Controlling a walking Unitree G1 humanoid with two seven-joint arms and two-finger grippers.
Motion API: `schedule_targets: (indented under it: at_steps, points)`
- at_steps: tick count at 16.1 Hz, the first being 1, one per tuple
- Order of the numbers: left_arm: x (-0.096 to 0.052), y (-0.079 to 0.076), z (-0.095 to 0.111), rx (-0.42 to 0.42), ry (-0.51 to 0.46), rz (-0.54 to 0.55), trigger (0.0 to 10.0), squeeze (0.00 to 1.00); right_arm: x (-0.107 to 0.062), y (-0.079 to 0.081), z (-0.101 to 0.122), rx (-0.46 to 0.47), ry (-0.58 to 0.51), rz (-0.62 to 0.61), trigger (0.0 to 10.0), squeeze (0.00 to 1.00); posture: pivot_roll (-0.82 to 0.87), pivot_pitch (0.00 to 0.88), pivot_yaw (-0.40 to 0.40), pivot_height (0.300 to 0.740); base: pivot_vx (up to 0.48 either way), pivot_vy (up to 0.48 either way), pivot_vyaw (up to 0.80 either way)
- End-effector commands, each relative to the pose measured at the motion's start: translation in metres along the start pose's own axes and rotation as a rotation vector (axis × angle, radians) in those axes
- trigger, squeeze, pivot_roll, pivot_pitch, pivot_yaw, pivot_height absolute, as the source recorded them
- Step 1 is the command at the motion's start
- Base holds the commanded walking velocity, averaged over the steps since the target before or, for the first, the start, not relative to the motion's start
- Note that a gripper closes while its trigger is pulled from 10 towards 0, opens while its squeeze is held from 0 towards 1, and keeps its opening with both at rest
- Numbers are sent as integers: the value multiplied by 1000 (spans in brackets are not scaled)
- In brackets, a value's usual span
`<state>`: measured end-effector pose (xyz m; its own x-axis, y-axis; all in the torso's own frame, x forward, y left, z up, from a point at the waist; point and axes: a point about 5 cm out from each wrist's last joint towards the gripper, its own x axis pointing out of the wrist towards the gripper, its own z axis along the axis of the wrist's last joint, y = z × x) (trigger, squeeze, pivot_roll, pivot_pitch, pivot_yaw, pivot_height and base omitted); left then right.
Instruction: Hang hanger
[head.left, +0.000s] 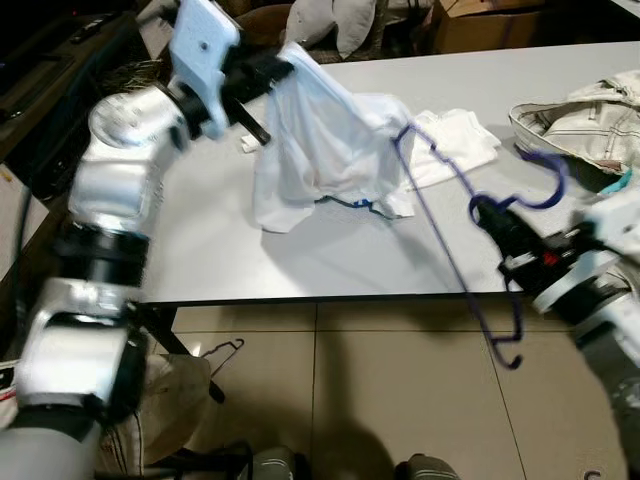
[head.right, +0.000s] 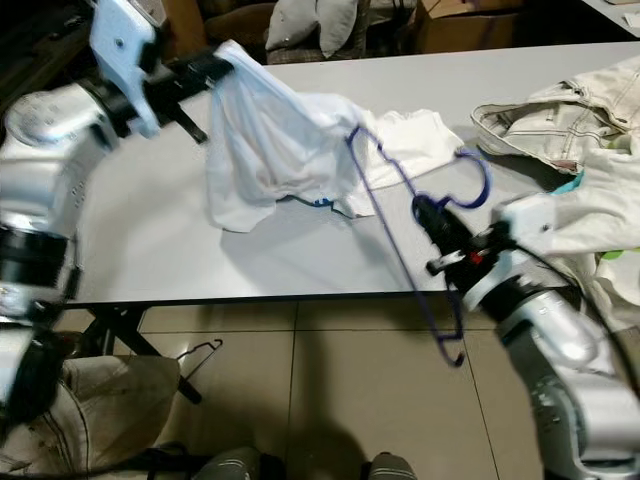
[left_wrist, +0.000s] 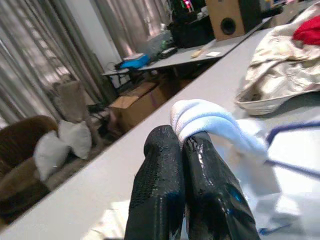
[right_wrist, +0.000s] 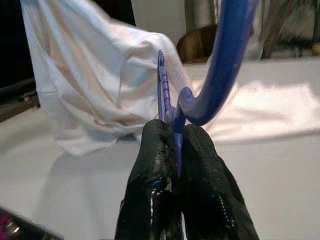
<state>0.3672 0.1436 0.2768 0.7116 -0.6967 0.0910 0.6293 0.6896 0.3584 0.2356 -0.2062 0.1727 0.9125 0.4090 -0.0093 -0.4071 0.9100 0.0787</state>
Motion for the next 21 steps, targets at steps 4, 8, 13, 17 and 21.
schedule_targets:
  at_steps: [4, 8, 13, 17, 21]
  points:
    - [-1, -15, -15, -71, 42, 5, 0, 0, 3, 6, -10, 23, 19, -25, 10000, 0, -152, 0, 116, 740, 0, 0, 0]
    - [1, -25, -28, -95, 84, 6, 0, 0, 3, 7, -16, 26, 34, -55, 10000, 0, -169, 0, 127, 740, 0, 0, 0]
    - [11, -25, -6, -118, -25, 7, 0, 0, 6, 5, -20, 31, 59, -65, 10000, 0, -177, 0, 119, 740, 0, 0, 0]
    - [11, -24, 15, -192, -127, 10, 0, 0, 7, 19, -26, 39, 103, 8, 10000, 0, -172, 0, 117, 740, 0, 0, 0]
    - [12, -22, 5, -136, -40, 35, 0, 0, 10, 35, -15, 34, 42, 159, 10000, 0, -160, 0, 107, 740, 0, 0, 0]
